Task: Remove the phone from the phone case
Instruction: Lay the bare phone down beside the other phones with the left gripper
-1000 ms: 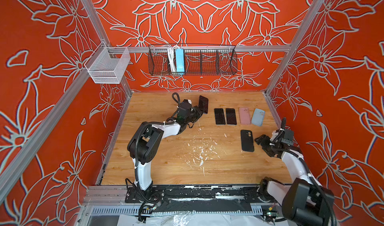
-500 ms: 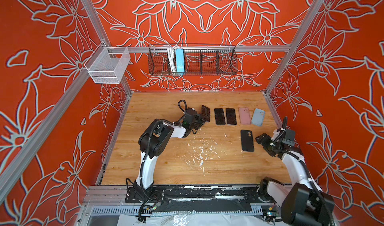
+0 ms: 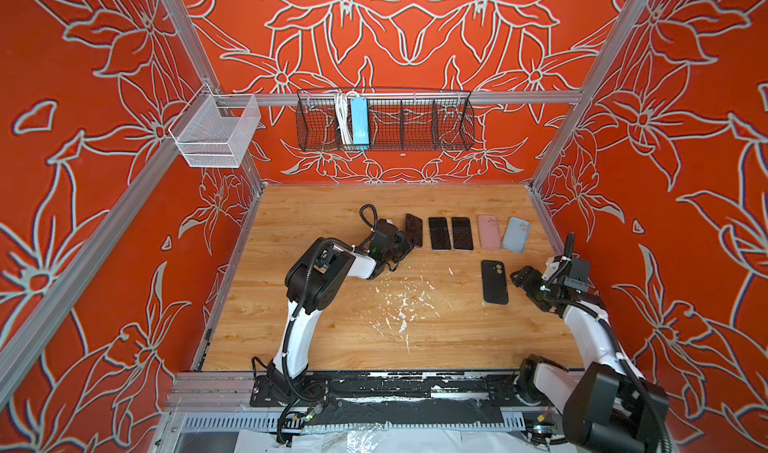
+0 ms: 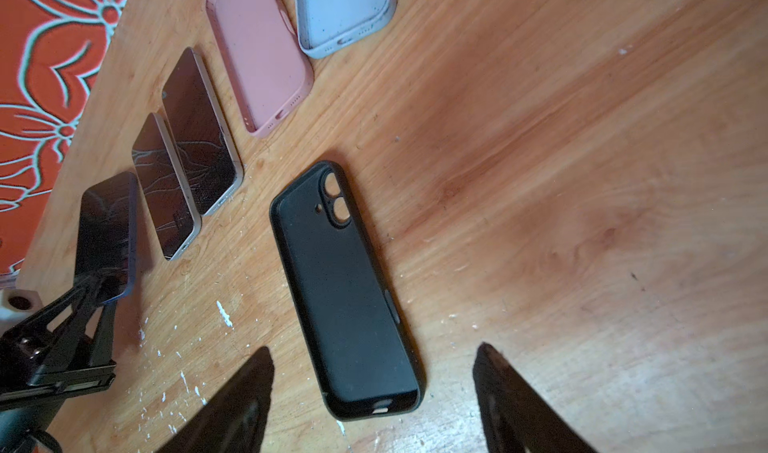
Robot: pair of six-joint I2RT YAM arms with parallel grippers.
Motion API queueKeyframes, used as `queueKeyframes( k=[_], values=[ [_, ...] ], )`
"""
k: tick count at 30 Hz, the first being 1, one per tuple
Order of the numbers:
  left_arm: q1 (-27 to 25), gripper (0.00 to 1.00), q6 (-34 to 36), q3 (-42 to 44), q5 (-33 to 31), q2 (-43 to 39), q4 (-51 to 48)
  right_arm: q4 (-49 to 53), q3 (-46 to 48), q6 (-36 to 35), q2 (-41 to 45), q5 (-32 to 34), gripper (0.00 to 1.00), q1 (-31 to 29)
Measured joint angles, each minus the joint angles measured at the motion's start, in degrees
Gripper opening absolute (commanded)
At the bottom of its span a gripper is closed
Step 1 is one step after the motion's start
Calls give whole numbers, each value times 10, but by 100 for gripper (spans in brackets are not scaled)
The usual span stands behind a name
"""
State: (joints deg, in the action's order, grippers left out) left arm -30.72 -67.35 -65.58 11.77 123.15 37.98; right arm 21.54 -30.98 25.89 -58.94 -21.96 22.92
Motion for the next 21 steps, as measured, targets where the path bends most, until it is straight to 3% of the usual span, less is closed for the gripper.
queueKeyframes(
  k=[14,19,20,21],
  values=[
    [-12,80,8,13,-24,-6,5,0,0,-3,1,0,79,0],
    [-27,99,29,18,-48,-34,-34,0,0,-4,10,0,82,0],
    [-30,98,36,19,-54,-41,-48,0,0,-4,10,0,86,0],
    [-32,97,40,19,-58,-49,-62,-2,0,-4,10,0,98,0]
  ],
)
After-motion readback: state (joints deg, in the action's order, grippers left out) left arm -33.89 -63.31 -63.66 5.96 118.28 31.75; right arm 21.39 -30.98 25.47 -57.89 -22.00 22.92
